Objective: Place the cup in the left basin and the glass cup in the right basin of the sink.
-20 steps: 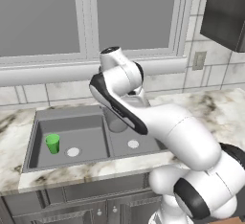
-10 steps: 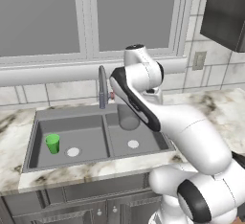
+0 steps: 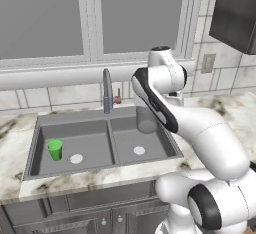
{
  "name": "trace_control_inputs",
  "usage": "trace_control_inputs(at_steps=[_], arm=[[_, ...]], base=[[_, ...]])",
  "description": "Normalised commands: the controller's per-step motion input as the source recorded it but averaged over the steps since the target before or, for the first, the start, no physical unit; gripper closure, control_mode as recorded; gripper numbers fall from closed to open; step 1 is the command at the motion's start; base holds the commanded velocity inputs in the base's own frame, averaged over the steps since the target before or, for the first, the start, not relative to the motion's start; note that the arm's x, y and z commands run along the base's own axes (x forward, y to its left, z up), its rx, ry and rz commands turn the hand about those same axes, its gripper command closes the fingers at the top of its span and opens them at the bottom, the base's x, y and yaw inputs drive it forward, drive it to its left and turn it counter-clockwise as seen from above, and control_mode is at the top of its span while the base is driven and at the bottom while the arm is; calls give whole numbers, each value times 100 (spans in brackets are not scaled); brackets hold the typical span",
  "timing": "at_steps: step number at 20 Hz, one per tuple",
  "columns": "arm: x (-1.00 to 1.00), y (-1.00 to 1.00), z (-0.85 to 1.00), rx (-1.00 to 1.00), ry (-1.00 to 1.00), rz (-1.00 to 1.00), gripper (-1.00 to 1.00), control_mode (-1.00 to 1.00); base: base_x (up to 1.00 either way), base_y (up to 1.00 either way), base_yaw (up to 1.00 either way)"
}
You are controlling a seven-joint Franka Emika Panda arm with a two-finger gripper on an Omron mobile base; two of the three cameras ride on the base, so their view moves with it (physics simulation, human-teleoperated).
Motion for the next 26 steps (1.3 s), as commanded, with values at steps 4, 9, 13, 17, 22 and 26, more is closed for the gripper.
trace_control_inputs(at_steps=[4,9,13,17,22,26], arm=[[19,-38,-14,1,2,0,100,-100],[28,-26,-19,2,3,0,100,-100],[37,-16,-22,7,2,0,100,-100],[36,-18,-21,9,0,0,100,-100],[38,-12,-19,5,0,0,100,-100],[37,-2,-22,0,0,0,100,-100]], base=[[0,0,0],[0,0,0],[0,0,0],[0,0,0],[0,0,0],[0,0,0]])
